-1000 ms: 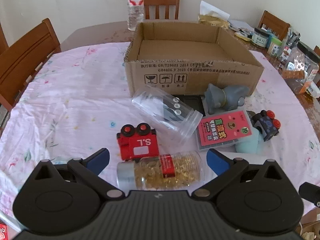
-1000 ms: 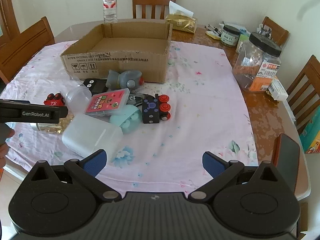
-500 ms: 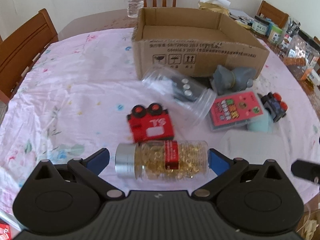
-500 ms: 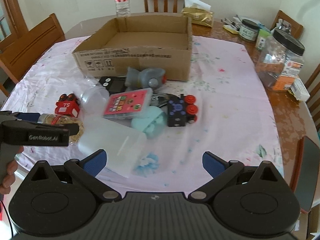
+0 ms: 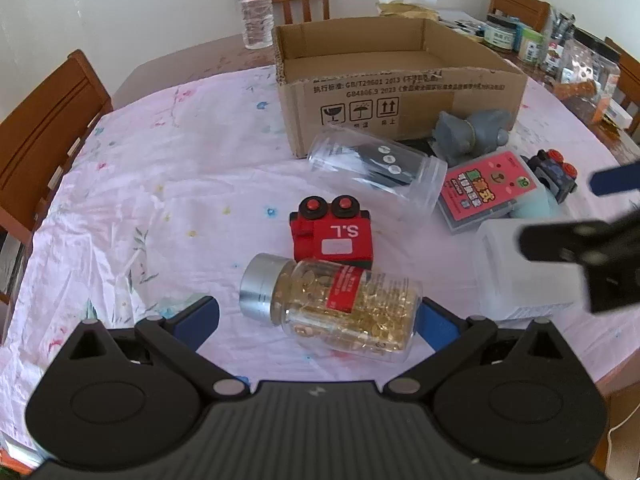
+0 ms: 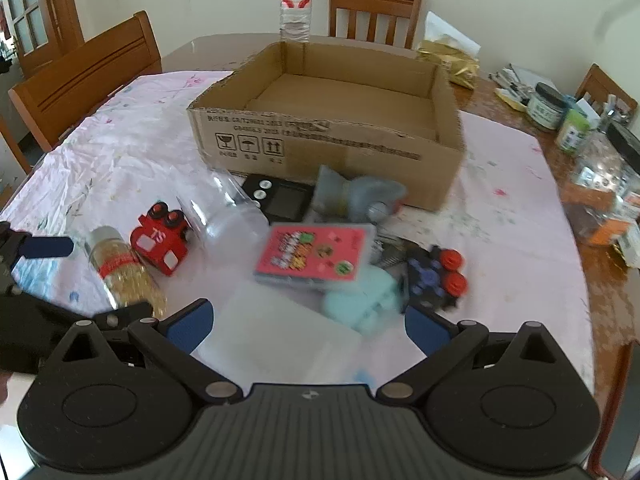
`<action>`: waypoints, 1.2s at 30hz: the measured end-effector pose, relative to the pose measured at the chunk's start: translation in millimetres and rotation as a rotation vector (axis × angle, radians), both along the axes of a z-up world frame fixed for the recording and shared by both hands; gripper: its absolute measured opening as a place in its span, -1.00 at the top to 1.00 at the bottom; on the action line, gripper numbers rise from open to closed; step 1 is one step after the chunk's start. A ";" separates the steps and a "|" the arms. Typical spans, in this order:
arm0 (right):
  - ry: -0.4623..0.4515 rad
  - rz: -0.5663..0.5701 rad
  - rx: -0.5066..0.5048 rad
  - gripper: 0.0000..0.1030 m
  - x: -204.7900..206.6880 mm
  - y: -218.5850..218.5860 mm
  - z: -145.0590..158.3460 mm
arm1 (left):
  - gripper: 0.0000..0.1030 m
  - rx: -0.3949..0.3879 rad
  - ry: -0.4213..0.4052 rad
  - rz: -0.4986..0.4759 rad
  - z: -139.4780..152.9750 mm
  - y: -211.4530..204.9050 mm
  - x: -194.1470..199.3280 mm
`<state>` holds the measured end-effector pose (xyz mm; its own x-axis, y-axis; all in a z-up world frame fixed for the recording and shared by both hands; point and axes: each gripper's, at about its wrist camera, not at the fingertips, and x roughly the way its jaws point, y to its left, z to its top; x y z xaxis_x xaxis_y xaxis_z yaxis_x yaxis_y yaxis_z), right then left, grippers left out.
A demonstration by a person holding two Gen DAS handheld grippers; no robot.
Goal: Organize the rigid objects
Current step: 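Move the left tool to the gold capsule jar while the right tool approaches the white plastic box, then close the left tool on the capsule jar while the right tool grasps the white box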
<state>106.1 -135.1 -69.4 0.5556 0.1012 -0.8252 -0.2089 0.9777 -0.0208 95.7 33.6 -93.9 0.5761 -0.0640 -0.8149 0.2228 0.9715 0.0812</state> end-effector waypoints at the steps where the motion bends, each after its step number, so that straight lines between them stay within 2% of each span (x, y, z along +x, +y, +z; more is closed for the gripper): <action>1: -0.001 0.000 -0.004 -1.00 3.2 3.5 -2.0 | -0.99 -0.001 0.000 -0.005 -0.4 0.4 0.0; 8: 0.033 0.001 -0.056 -1.00 9.6 16.5 -18.8 | -0.99 -0.001 0.009 -0.039 -4.0 2.4 1.8; 16: 0.094 -0.046 0.007 -1.00 -7.1 -11.1 -20.2 | -0.99 0.030 0.012 -0.076 -6.3 -2.1 6.5; 24: 0.130 -0.071 0.027 -1.00 -20.7 -38.1 -28.5 | -0.99 0.033 0.031 -0.084 -11.8 -5.2 10.4; 31: 0.158 -0.028 -0.014 -1.00 -20.8 -31.9 -48.9 | -0.99 -0.030 0.061 -0.057 -22.6 3.1 12.7; 34: 0.138 -0.004 -0.032 -1.00 -23.2 -28.2 -50.2 | -0.99 -0.074 0.070 -0.043 -24.6 9.5 14.1; 36: 0.133 0.004 -0.031 -1.00 -23.8 -28.3 -50.3 | -1.00 -0.071 0.059 -0.051 -25.6 9.3 13.5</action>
<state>82.3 -163.4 -119.8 0.4409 0.0759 -0.8943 -0.2154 0.9762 -0.0233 109.1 42.9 -119.5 0.5219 -0.1505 -0.8396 0.2743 0.9616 -0.0018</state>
